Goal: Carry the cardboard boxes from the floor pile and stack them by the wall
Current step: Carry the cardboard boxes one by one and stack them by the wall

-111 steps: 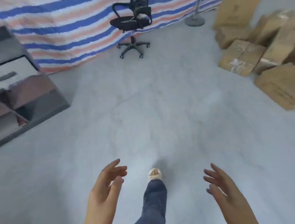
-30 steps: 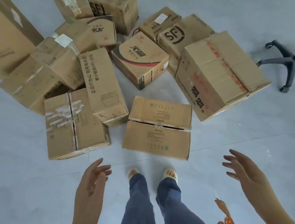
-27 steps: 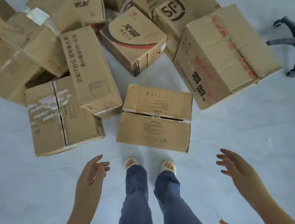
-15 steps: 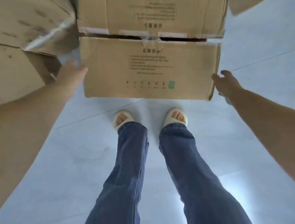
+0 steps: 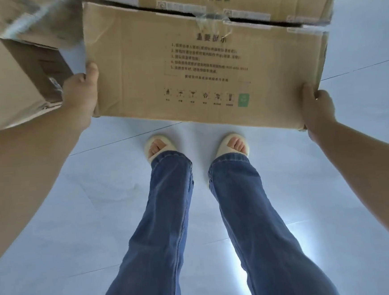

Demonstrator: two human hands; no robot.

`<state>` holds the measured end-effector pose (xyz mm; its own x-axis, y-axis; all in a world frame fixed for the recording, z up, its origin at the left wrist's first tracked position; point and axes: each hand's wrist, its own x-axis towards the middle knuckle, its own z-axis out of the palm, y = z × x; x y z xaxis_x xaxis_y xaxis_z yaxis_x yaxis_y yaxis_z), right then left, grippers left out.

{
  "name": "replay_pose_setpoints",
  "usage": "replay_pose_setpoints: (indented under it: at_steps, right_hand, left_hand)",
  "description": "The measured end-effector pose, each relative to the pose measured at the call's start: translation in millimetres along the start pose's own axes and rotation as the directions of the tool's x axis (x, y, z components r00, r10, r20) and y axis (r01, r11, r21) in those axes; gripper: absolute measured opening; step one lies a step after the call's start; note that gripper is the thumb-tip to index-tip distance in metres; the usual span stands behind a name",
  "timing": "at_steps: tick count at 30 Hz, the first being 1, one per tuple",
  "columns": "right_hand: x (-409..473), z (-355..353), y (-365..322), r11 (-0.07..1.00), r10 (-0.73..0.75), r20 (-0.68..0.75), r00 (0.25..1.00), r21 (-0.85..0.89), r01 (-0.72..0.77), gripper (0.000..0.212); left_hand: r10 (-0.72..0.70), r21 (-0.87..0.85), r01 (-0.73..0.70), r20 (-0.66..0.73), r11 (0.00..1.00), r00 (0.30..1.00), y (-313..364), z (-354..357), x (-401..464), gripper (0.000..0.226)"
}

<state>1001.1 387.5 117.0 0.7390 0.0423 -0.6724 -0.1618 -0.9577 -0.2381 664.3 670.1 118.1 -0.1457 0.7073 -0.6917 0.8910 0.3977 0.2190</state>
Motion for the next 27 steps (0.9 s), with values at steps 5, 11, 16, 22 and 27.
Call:
replay_pose_setpoints:
  at_steps: [5, 11, 16, 22, 27]
  right_hand:
    - [-32, -84, -65, 0.998, 0.057, -0.141, 0.988, 0.034, -0.053, 0.045]
    - [-108, -192, -121, 0.971, -0.011, -0.089, 0.996, -0.237, -0.010, 0.052]
    - [-213, -252, -116, 0.968, -0.066, -0.082, 0.994, -0.246, 0.044, 0.048]
    - [-302, -276, -111, 0.958, -0.263, -0.083, 0.961, -0.137, 0.251, 0.044]
    - [-337, -271, -152, 0.856, -0.500, 0.033, 0.865, -0.135, 0.500, 0.044]
  left_hand:
    - [0.129, 0.006, -0.129, -0.133, 0.992, 0.983, 61, -71, -38, 0.062]
    - [0.122, -0.128, -0.119, 0.019, 0.985, 0.992, 107, -159, -119, 0.049]
    - [0.089, -0.264, -0.072, 0.051, 0.962, 0.995, 68, -233, -222, 0.047]
    - [0.014, -0.412, -0.045, -0.077, 0.910, 0.997, -20, -297, -332, 0.041]
    - [-0.118, -0.598, -0.030, -0.207, 0.801, 0.971, -89, -313, -398, 0.044]
